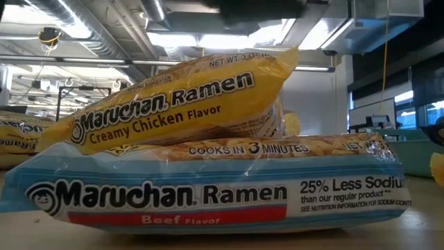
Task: Sort Maruchan noodles
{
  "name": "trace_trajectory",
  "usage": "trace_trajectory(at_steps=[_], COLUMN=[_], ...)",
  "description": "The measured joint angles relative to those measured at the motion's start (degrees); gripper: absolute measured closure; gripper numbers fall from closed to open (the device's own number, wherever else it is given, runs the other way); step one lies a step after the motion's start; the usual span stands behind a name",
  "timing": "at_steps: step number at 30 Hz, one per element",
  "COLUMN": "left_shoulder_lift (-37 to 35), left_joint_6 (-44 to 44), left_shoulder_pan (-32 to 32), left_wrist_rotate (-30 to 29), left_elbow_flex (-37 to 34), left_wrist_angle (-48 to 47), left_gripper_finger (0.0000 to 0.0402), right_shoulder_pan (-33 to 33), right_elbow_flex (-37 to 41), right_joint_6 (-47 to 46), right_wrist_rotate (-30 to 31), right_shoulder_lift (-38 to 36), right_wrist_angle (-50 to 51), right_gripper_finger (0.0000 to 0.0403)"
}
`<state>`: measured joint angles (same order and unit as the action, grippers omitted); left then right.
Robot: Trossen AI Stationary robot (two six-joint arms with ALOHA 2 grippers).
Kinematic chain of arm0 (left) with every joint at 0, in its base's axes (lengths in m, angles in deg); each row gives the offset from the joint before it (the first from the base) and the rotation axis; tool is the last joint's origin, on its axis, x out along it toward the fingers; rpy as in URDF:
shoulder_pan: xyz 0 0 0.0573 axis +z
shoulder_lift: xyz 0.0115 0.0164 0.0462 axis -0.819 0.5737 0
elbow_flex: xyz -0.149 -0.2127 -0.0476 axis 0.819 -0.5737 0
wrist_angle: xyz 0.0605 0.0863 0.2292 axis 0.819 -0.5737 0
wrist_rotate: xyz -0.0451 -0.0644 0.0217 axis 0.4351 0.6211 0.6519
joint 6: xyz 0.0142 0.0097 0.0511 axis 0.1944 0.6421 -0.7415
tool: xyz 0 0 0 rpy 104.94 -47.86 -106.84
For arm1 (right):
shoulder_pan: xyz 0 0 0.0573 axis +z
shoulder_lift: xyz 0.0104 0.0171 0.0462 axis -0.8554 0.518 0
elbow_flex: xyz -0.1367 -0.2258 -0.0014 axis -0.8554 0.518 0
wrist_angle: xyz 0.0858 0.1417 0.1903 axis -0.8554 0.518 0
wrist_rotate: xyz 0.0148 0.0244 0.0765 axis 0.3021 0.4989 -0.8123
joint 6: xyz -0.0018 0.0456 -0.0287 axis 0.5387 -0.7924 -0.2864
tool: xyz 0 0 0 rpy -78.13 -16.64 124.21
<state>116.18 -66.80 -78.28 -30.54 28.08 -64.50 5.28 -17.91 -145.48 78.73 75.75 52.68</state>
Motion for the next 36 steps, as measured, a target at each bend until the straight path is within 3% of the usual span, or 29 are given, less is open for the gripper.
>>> trace_trajectory(at_steps=[7, 17, 25, 36], left_shoulder_lift=[11.09, 22.95, 28.43, 30.8], left_joint_6=[-1.23, -1.26, -1.27, -1.17], left_shoulder_pan=[3.4, 7.23, 8.77, 8.42], left_wrist_rotate=[4.43, 13.07, 15.02, 15.76], left_elbow_flex=[15.87, 30.63, 36.2, 36.23], left_wrist_angle=[-4.49, -8.99, -9.37, -10.42], left_gripper_finger=[0.0211, 0.0211, 0.0211, 0.0211], right_shoulder_pan=[0.01, 0.04, 0.08, 0.01], right_elbow_flex=[1.5, 13.92, 15.48, 15.34], right_joint_6=[-1.66, -4.32, -2.42, -1.89], right_wrist_rotate=[0.58, -2.96, -2.21, 0.48], right_shoulder_lift=[0.0, 0.02, -0.2, -0.31], right_wrist_angle=[-1.41, -15.97, -18.11, -21.02], right_gripper_finger=[0.0102, 0.0102, 0.0102, 0.0102])
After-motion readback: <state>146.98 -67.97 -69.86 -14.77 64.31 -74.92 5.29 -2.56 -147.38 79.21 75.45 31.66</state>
